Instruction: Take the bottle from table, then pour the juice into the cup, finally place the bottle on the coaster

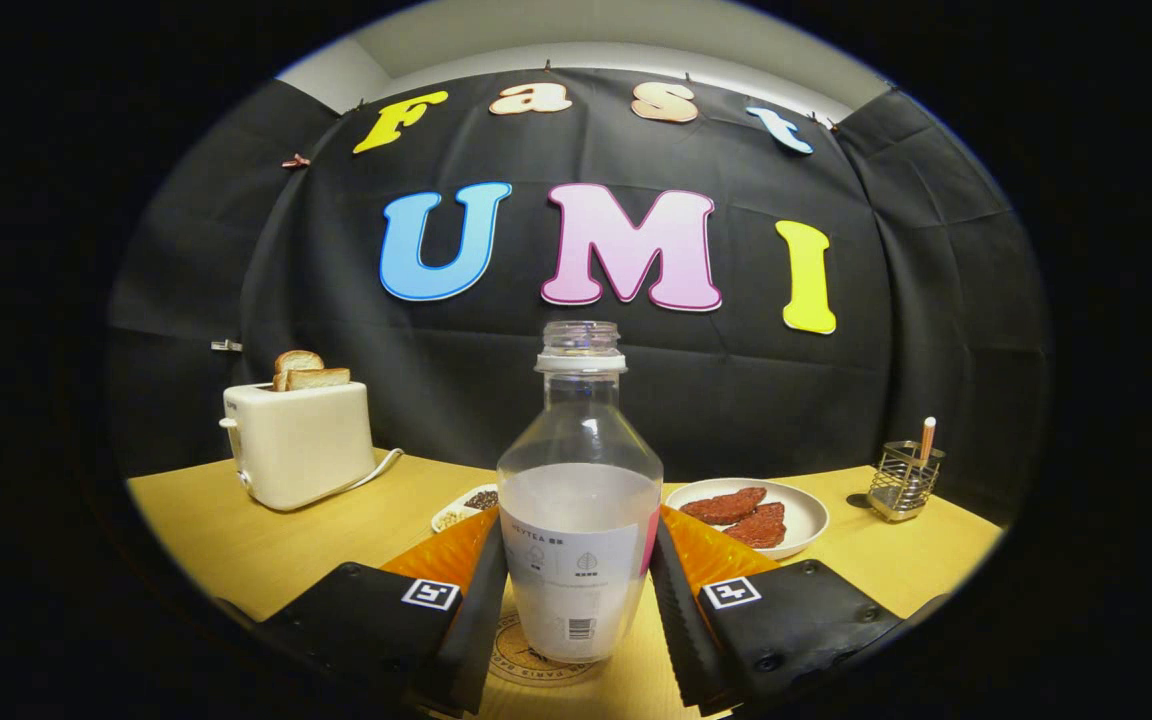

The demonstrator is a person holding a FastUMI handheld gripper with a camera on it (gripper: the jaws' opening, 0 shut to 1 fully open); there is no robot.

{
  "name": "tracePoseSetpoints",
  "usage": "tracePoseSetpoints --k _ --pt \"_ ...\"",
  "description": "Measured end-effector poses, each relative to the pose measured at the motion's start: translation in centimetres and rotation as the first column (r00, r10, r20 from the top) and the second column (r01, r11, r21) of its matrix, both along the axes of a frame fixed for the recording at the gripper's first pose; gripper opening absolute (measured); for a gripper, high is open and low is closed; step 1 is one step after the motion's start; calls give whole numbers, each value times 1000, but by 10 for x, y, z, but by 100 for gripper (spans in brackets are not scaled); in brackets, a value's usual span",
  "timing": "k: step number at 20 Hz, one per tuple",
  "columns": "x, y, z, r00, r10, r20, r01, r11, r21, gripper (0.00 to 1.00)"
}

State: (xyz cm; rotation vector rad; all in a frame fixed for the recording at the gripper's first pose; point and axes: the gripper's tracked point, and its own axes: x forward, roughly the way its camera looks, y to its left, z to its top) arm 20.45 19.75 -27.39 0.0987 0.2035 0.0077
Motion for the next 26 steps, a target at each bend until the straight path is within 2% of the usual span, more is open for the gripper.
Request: tracePoseSetpoints --k 13,15,17,26 --pt "5 13 -27 999 19 -41 -19 1000 -1 76" --pt "1 19 -32 997 29 -66 -27 999 34 79" --pt "-4 18 -34 996 22 -85 -19 999 41 100" --pt "-43 -3 -12 994 -6 -109 8 1000 14 99"
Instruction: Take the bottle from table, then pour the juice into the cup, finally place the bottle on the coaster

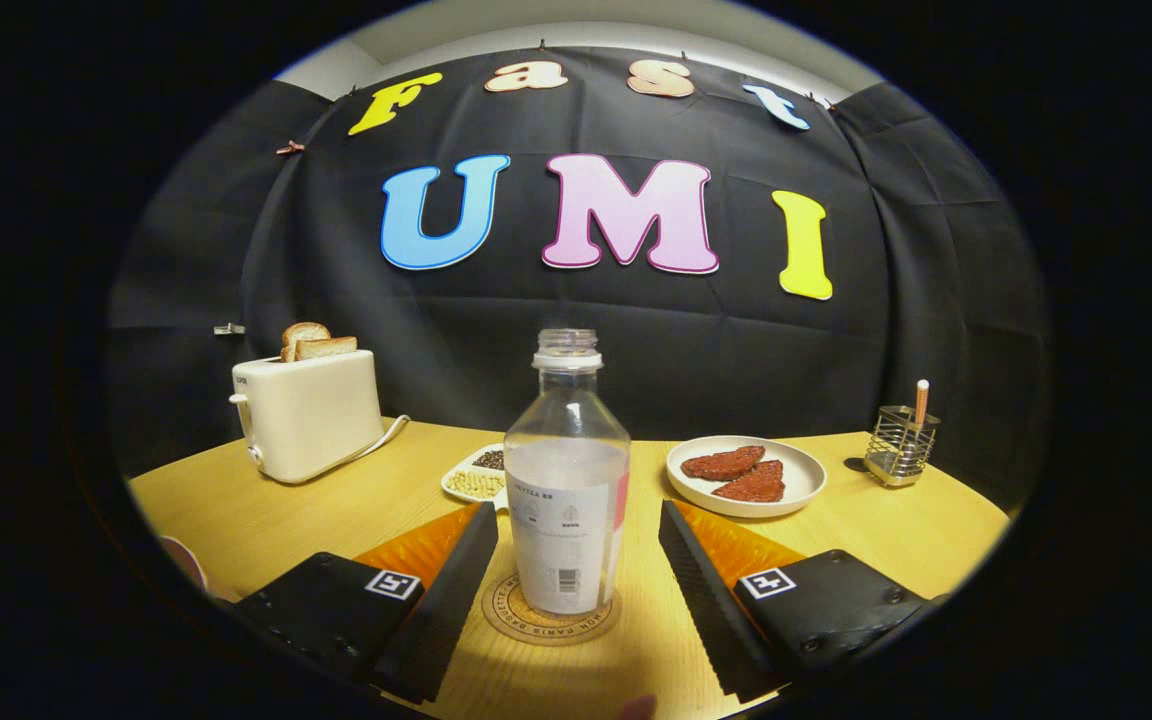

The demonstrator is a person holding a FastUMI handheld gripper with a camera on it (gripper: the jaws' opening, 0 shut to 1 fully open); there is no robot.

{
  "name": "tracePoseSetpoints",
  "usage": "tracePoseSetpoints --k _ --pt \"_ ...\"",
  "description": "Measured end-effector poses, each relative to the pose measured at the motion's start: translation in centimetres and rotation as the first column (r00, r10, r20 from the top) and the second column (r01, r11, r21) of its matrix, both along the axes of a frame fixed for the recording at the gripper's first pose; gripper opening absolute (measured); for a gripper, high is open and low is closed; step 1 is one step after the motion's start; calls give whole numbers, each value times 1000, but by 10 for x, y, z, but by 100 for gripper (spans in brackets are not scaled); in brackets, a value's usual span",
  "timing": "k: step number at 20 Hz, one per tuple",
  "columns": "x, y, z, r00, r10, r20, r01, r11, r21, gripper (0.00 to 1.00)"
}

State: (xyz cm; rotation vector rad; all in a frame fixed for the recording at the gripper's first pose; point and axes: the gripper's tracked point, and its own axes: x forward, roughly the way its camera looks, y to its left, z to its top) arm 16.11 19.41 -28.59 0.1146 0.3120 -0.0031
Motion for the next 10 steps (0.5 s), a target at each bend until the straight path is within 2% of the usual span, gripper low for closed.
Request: tracePoseSetpoints --k 10 --pt "-108 -37 94 998 -52 -32 52 999 -11 99"
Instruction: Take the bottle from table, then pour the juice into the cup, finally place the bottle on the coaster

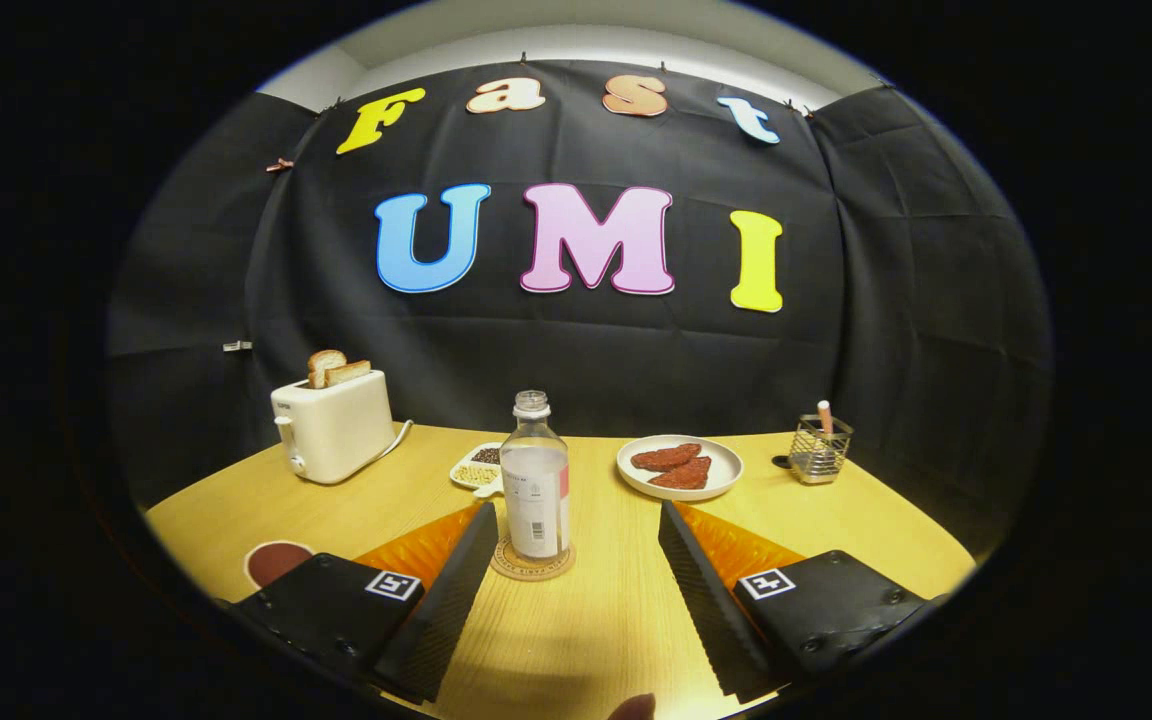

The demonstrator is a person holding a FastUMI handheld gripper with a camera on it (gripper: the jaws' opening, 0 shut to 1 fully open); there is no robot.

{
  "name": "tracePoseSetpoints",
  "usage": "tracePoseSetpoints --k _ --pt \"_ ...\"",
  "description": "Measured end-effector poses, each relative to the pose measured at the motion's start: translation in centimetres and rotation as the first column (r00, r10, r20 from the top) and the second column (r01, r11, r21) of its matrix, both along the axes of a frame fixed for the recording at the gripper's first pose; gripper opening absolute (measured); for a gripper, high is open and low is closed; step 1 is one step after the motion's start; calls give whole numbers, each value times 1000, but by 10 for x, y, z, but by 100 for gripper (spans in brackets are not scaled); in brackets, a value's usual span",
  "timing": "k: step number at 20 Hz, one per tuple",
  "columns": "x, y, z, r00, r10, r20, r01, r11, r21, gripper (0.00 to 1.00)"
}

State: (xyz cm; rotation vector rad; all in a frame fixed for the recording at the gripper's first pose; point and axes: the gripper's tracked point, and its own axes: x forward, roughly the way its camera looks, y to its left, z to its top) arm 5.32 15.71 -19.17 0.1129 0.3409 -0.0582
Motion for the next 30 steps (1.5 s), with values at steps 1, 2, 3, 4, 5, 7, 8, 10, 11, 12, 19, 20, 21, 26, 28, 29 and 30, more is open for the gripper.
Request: tracePoseSetpoints --k 1,2,3,4,5,7,8,10,11,12,19,20,21,26,28,29,30 --pt "-10 -6 10 1000 -8 -7 8 1000 -12 99" --pt "-19 -14 22 1000 -14 -6 14 1000 -14 99" --pt "-26 -21 37 1000 -26 0 26 1000 -14 98" --pt "-31 -29 52 999 -32 12 32 999 -16 98" --pt "-34 -37 66 999 -41 23 42 999 -26 98" --pt "-40 -55 95 997 -64 53 65 998 -25 98" --pt "-42 -63 110 994 -77 71 80 996 -33 98" --pt "-46 -79 133 991 -90 104 97 993 -62 98" --pt "-50 -85 140 990 -88 109 98 991 -90 98" --pt "-53 -94 145 990 -88 106 101 988 -120 97" --pt "-62 -120 199 988 -43 148 70 981 -182 97" --pt "-60 -124 206 987 -35 160 65 980 -189 98" --pt "-59 -128 212 984 -32 173 66 978 -196 97" --pt "-51 -156 227 970 -24 242 85 966 -244 97" --pt "-49 -168 228 966 -16 259 86 962 -261 97" --pt "-48 -173 227 964 -11 264 83 961 -265 97" --pt "-48 -176 226 963 1 269 73 961 -266 97"
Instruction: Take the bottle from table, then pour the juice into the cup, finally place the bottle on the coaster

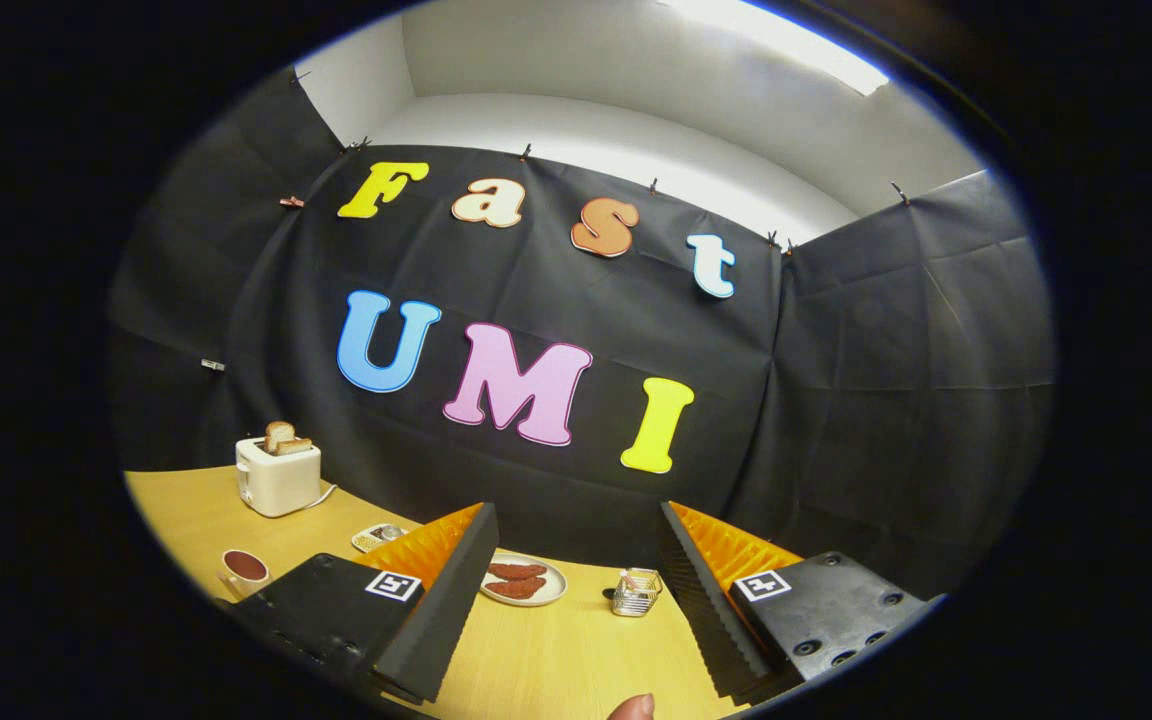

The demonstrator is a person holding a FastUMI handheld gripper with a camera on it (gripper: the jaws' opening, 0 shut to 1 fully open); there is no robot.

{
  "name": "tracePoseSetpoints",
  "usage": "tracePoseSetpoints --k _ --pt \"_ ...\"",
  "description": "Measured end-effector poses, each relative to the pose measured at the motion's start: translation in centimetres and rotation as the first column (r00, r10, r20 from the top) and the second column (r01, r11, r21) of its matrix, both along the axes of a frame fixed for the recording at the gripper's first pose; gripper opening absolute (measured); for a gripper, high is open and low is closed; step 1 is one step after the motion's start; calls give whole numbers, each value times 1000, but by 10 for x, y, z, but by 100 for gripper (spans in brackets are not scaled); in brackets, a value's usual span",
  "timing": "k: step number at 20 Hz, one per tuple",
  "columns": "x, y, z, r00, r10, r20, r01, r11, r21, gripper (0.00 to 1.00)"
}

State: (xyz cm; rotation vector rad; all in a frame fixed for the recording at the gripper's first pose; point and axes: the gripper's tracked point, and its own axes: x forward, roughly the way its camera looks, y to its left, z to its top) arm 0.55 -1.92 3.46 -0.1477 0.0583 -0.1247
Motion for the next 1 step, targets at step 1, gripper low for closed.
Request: tracePoseSetpoints --k 1 --pt "3 -7 -2 1000 8 6 -8 1000 -9 97"
